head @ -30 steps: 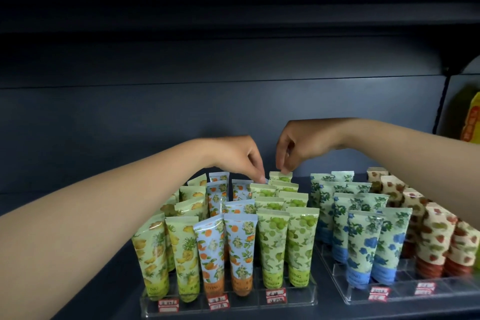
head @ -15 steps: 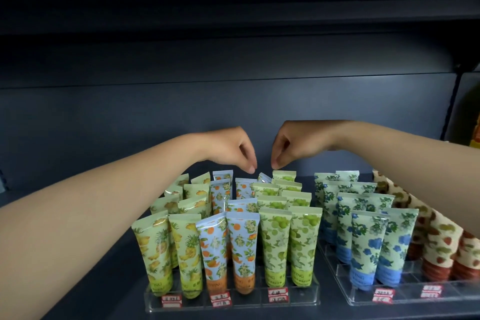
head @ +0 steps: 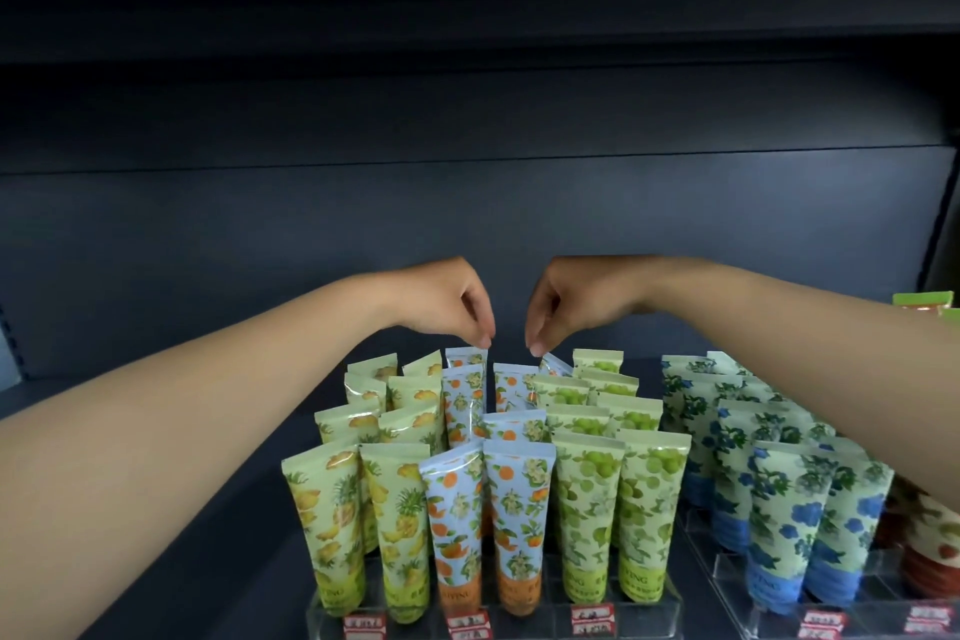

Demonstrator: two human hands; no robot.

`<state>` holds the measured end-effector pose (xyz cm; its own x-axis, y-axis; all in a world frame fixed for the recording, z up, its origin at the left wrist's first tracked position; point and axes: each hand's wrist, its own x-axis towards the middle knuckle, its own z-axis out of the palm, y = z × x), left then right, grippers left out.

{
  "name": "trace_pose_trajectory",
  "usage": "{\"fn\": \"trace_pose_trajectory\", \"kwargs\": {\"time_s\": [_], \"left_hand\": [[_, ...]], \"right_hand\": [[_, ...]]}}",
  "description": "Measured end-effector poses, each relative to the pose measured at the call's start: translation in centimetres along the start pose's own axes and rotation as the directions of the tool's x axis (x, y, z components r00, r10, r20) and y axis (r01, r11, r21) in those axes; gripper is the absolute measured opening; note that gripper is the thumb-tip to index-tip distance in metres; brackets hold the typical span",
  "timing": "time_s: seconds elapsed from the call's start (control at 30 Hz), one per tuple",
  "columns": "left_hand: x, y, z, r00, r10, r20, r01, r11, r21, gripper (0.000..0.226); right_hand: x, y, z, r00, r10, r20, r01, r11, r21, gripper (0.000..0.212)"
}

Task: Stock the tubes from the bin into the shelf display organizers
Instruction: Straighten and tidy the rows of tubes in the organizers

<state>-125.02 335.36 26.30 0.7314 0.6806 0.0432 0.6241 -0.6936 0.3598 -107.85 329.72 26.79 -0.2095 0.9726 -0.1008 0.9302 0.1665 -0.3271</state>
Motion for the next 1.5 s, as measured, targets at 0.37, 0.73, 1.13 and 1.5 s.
{"fn": "trace_pose_trajectory", "kwargs": {"time_s": [0.37, 0.73, 1.13, 1.5], "left_hand": [[-5.6, 1.8, -2.2, 0.994, 0.1, 0.034, -0.095, 0.988, -0.12, 0.004], [-12.3, 4.5, -1.1, 0.987, 0.157, 0.034, -0.161, 0.967, 0.197, 0.014], [-12.1, 4.5, 0.5, 0.995, 0.095, -0.014, -0.093, 0.987, 0.133, 0.013], [-11.8, 4.0, -0.8, 0.996, 0.083, 0.044, -0.086, 0.995, 0.059, 0.004]], "right_hand": [[-5.0, -4.7, -0.4, 0.979, -0.187, -0.079, 0.188, 0.982, 0.004, 0.003], [-9.4, -9.1, 2.6, 0.954, -0.295, -0.054, 0.282, 0.944, -0.172, 0.006], [-9.3, -9.6, 2.8, 0.975, -0.219, -0.022, 0.21, 0.957, -0.198, 0.02], [-9.5, -8.3, 1.0, 0.974, -0.197, -0.112, 0.195, 0.98, -0.033, 0.006]]}}
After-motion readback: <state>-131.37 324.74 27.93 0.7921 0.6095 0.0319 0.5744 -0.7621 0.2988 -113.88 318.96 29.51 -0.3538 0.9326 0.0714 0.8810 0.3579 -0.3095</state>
